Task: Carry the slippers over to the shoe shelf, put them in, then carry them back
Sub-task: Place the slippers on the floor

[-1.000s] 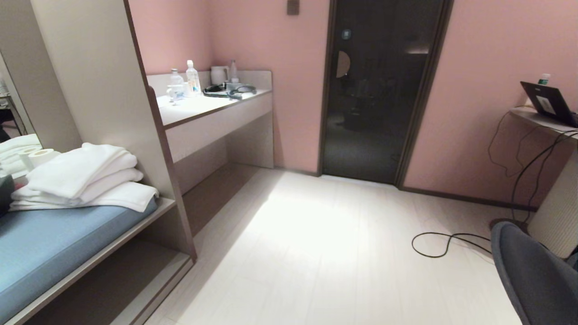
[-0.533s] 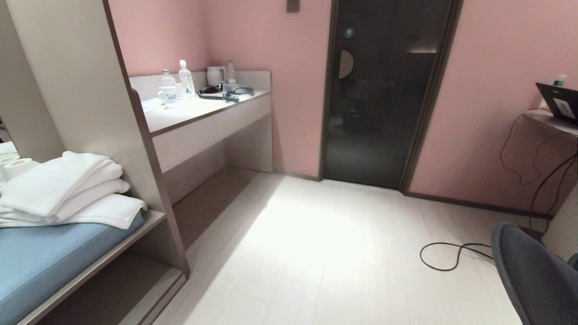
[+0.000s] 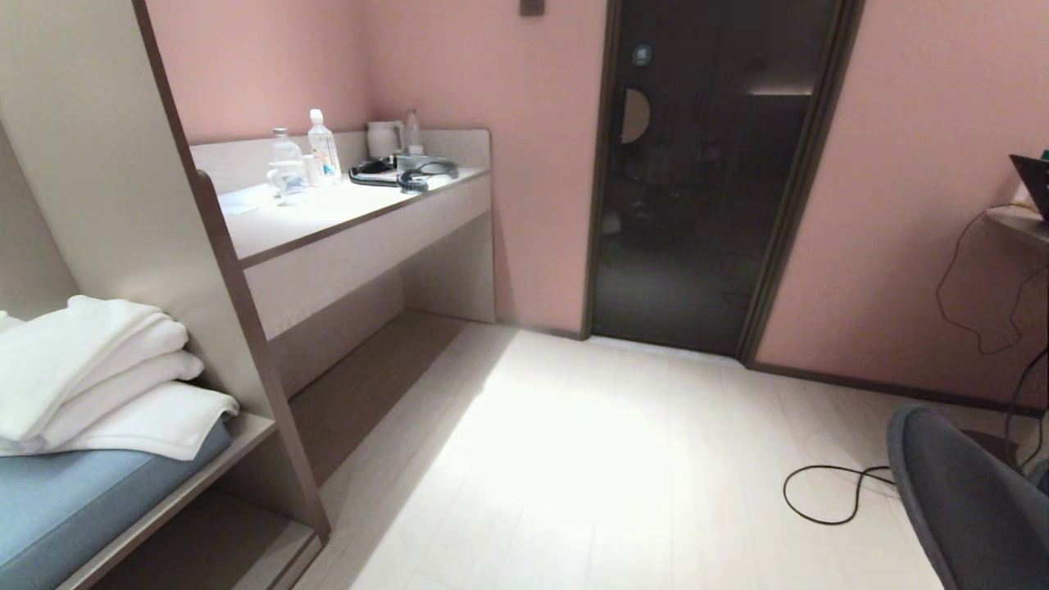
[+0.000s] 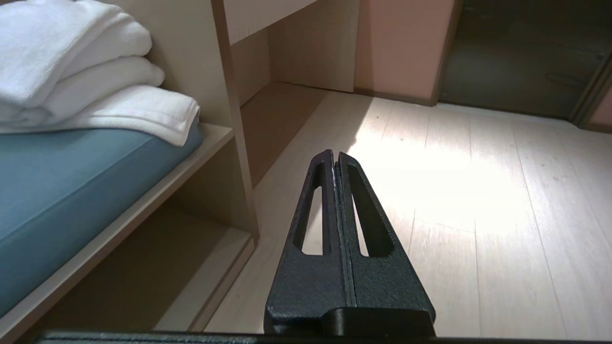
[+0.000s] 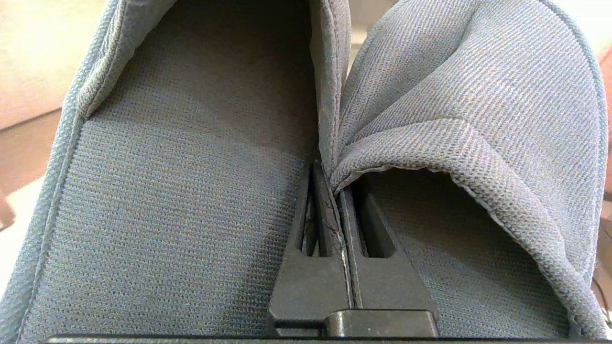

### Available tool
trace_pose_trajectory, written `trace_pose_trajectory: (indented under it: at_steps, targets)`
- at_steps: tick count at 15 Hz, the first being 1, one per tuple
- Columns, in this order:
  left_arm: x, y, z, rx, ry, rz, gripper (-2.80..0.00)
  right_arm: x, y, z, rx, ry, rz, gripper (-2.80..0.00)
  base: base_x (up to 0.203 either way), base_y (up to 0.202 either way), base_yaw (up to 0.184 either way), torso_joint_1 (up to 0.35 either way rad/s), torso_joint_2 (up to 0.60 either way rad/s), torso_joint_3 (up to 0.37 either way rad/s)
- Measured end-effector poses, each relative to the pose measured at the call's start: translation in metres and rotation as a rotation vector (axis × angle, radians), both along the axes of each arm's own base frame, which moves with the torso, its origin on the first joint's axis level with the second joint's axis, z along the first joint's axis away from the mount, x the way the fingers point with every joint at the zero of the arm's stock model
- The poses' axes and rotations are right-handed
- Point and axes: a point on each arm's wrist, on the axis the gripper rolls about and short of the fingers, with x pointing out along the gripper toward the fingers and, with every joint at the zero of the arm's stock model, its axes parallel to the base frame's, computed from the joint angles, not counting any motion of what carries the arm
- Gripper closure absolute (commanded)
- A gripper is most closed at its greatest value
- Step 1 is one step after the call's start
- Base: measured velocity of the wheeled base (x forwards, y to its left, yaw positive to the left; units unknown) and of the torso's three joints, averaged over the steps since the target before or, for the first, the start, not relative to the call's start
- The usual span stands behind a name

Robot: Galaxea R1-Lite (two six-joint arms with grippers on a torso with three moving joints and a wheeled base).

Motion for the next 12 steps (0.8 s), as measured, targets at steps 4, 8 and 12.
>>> trace_pose_trajectory:
  at_steps: [4,8,12]
  targets:
    - [0.0000,0.0000,0.0000,0.000,0.000,0.000,0.00,0.0000,0.0000,0.0000,-0.003,0.000,0.000,0.00,0.196,0.000,0.001,0.001,0.00,0.005]
    - [0.0000,0.0000,0.0000,0.000,0.000,0.000,0.00,0.0000,0.0000,-0.0001,-0.003,0.000,0.000,0.00,0.199,0.000,0.000,0.004,0.00,0.003]
    - [0.0000,0.0000,0.0000,0.000,0.001,0.000,0.00,0.0000,0.0000,0.0000,-0.003,0.000,0.000,0.00,0.197,0.000,0.000,0.001,0.00,0.003]
